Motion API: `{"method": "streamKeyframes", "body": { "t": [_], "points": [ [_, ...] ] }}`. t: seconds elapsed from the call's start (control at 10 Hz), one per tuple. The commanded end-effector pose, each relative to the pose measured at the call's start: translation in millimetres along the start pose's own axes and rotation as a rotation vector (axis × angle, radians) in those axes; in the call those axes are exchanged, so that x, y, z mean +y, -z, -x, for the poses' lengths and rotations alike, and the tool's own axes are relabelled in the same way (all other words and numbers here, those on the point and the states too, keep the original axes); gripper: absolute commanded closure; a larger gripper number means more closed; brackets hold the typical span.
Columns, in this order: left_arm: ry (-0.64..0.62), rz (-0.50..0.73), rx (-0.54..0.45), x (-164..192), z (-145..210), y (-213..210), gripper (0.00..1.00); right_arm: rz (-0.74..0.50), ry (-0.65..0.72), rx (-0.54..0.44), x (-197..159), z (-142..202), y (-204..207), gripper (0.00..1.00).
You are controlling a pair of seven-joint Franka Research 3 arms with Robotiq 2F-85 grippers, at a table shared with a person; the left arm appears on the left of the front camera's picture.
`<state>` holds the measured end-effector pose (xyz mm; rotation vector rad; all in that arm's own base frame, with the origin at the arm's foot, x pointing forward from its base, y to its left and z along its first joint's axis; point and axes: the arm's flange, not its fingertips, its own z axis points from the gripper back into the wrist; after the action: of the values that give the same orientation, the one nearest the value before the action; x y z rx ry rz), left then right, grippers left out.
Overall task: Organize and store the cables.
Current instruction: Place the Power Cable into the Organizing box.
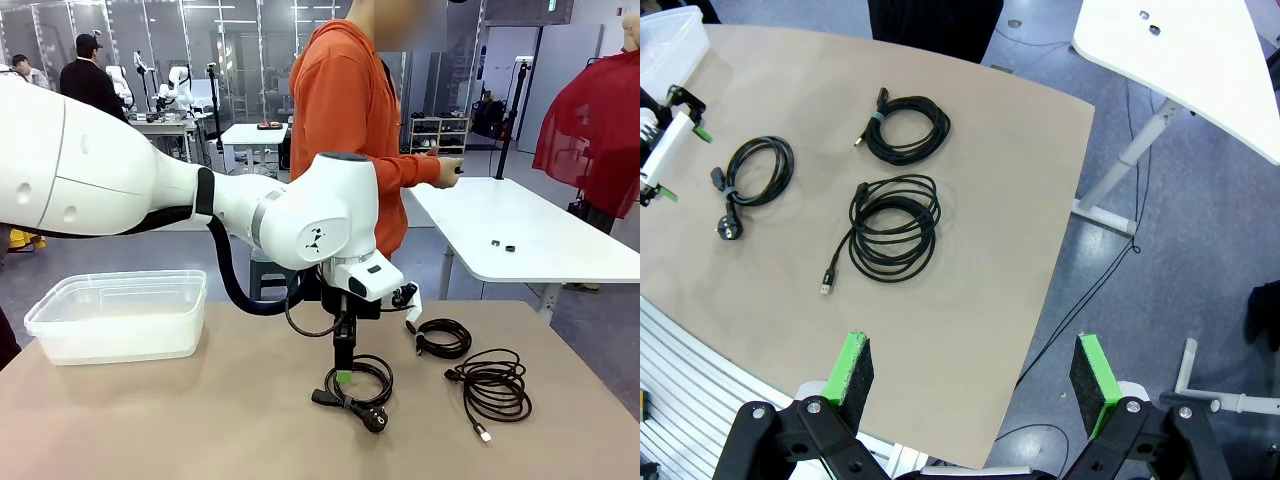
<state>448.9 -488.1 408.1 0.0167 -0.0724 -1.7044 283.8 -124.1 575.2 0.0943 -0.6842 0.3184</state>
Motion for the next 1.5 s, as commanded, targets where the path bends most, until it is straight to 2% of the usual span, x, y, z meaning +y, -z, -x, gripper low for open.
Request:
{"method": "streamKeyframes", "body": {
  "t": [0.0,0.3,0.5,0.8,1.4],
  "points": [
    [0.016,-0.018,-0.017,8,-2,10,0.00,-0.001,0.003,-0.002,-1,1,0,0.00],
    [0.007,-0.005,-0.026,15,1,42,0.00,-0.001,0.003,-0.002,-1,1,0,0.00],
    [0.004,-0.052,-0.051,23,4,52,0.00,-0.001,0.003,-0.002,-1,1,0,0.00],
    [0.030,0.010,-0.080,32,7,72,0.00,-0.001,0.003,-0.002,-1,1,0,0.00],
    [0.031,0.060,-0.050,37,3,95,0.00,-0.001,0.003,-0.002,-1,1,0,0.00]
  ]
}}
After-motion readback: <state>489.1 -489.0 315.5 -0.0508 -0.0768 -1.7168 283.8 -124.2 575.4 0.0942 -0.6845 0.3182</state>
